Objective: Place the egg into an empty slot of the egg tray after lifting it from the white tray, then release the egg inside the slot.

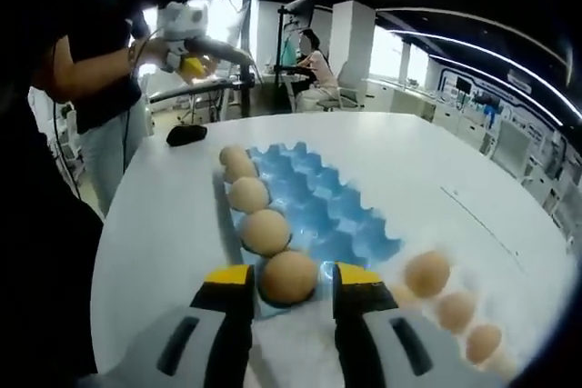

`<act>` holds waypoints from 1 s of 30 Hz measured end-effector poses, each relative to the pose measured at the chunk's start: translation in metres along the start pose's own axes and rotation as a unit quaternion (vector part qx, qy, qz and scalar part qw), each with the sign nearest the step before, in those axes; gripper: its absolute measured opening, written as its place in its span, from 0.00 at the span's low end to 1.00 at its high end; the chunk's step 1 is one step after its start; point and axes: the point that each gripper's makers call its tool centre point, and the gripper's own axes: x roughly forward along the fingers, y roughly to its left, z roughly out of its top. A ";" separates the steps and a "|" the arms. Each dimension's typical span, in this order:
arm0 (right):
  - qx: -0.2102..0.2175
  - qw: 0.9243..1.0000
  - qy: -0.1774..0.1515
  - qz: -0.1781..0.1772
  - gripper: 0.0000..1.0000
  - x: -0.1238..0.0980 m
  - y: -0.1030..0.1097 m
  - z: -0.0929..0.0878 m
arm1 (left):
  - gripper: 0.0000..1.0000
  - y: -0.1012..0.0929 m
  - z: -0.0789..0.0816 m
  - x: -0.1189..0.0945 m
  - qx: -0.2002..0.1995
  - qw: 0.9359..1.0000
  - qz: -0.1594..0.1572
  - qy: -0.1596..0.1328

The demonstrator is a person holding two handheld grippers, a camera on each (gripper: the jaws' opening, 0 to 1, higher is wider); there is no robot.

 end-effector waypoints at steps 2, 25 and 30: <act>-0.002 0.999 -0.005 -0.031 0.35 -0.010 -0.019 0.003 | 0.67 0.000 0.000 0.000 -0.001 1.000 0.001 -0.001; 0.047 0.996 0.038 -0.064 0.32 -0.005 -0.068 -0.032 | 0.67 0.003 -0.003 -0.001 -0.004 1.000 0.003 0.004; 0.037 0.997 0.046 -0.054 0.27 -0.002 -0.067 -0.033 | 0.67 0.004 -0.001 -0.002 -0.003 1.000 0.004 0.003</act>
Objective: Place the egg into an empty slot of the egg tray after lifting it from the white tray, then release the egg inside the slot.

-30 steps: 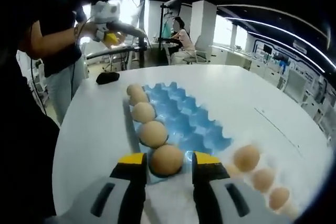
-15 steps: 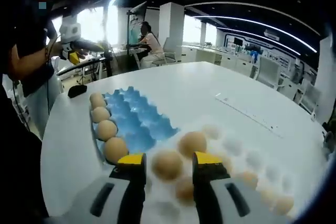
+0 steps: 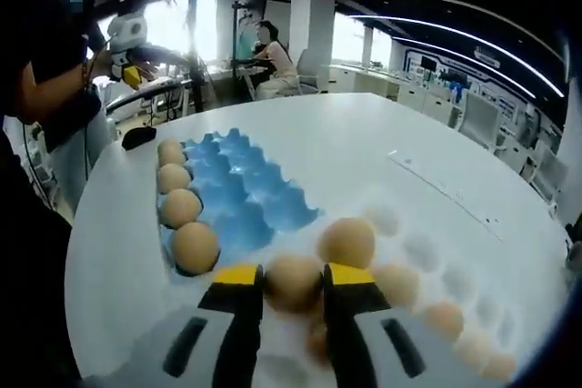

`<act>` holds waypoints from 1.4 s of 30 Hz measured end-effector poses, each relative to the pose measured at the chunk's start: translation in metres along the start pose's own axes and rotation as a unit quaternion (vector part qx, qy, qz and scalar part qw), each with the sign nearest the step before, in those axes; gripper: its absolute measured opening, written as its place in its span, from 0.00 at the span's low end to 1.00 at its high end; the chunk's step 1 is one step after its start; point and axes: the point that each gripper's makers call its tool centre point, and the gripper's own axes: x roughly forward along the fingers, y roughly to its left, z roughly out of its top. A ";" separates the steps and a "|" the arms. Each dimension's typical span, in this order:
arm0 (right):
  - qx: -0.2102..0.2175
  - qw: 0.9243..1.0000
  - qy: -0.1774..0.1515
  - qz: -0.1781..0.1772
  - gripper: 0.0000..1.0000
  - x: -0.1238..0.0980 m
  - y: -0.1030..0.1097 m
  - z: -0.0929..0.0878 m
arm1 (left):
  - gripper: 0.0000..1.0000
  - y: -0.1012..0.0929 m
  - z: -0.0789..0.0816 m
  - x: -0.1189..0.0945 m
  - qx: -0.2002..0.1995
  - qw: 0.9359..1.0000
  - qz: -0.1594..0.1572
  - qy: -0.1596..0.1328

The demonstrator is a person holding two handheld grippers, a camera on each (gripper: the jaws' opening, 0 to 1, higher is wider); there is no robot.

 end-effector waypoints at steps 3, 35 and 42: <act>0.007 1.000 0.007 0.007 0.27 0.001 0.000 0.000 | 0.67 0.001 0.001 0.000 0.000 1.000 0.000 -0.001; -0.034 0.988 0.123 0.089 0.27 0.005 0.006 -0.005 | 0.65 0.004 -0.001 0.003 0.001 1.000 0.003 -0.002; -0.021 0.991 0.113 0.066 0.25 0.002 0.004 -0.003 | 0.65 0.007 -0.004 0.000 -0.004 1.000 0.011 0.001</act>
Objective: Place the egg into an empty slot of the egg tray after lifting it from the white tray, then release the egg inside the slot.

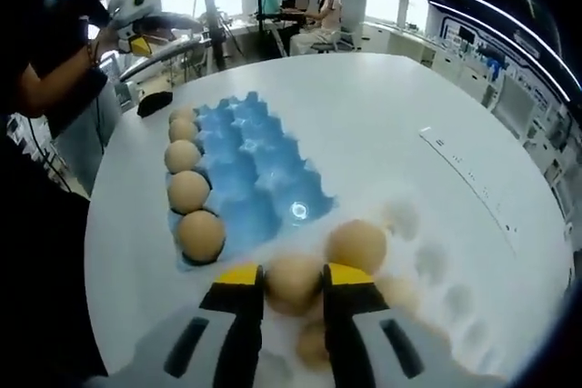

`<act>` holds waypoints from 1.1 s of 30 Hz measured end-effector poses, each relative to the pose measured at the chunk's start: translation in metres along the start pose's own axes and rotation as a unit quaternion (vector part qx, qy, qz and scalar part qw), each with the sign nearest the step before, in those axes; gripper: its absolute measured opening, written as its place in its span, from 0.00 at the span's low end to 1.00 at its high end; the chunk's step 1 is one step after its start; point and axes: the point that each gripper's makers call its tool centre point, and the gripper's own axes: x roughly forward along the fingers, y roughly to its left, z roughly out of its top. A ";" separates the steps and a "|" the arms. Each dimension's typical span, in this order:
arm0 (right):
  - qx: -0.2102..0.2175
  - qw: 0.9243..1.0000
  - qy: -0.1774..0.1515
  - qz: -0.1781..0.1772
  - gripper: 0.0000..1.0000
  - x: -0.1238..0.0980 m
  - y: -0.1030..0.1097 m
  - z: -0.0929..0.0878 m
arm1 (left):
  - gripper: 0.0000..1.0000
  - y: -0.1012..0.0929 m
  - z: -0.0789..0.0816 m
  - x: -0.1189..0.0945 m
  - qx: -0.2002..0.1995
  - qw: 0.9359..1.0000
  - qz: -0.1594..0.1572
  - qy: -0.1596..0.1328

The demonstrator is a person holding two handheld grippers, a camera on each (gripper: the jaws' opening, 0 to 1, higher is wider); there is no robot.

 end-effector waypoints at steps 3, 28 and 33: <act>0.002 1.000 -0.008 -0.012 0.25 -0.002 -0.001 0.001 | 0.65 0.000 0.000 -0.001 0.000 1.000 0.001 0.000; 0.025 0.996 -0.086 -0.014 0.25 -0.023 0.006 0.037 | 0.67 0.000 -0.002 0.000 0.000 1.000 -0.004 0.007; 0.020 0.996 -0.091 -0.008 0.25 -0.016 0.011 0.048 | 0.67 -0.001 -0.002 -0.001 0.002 1.000 -0.006 0.008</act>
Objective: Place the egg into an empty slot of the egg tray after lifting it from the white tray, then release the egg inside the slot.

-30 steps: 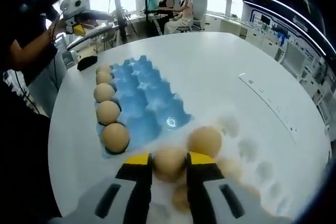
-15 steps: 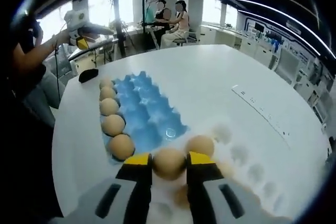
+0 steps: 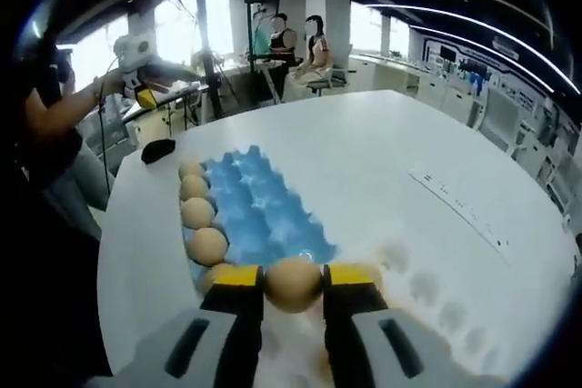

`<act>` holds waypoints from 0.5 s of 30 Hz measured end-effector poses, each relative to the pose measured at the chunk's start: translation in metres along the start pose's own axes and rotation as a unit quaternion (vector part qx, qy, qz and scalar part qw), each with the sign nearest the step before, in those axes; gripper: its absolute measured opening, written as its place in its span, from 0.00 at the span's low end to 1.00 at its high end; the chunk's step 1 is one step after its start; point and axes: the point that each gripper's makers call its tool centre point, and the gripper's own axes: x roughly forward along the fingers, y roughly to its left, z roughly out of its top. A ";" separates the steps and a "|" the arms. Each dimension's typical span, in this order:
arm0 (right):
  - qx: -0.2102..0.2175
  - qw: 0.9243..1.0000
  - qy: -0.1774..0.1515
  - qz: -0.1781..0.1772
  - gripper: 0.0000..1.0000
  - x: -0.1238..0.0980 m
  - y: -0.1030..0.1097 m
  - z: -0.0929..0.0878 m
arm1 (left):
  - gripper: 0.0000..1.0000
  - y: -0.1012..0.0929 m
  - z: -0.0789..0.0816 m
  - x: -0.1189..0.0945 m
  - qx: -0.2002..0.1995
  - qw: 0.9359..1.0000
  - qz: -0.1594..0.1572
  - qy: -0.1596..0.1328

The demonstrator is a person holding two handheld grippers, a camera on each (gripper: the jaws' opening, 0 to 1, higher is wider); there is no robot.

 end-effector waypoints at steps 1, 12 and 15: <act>0.000 1.000 0.000 0.004 0.25 0.002 0.002 0.001 | 0.67 0.000 0.000 0.000 0.000 1.000 0.000 0.000; -0.014 1.000 -0.006 0.027 0.25 0.024 0.019 0.018 | 0.66 0.003 -0.002 -0.003 -0.002 1.000 0.003 0.000; -0.017 0.999 -0.007 0.034 0.25 0.031 0.025 0.023 | 0.66 0.005 -0.004 -0.004 -0.002 1.000 0.004 0.001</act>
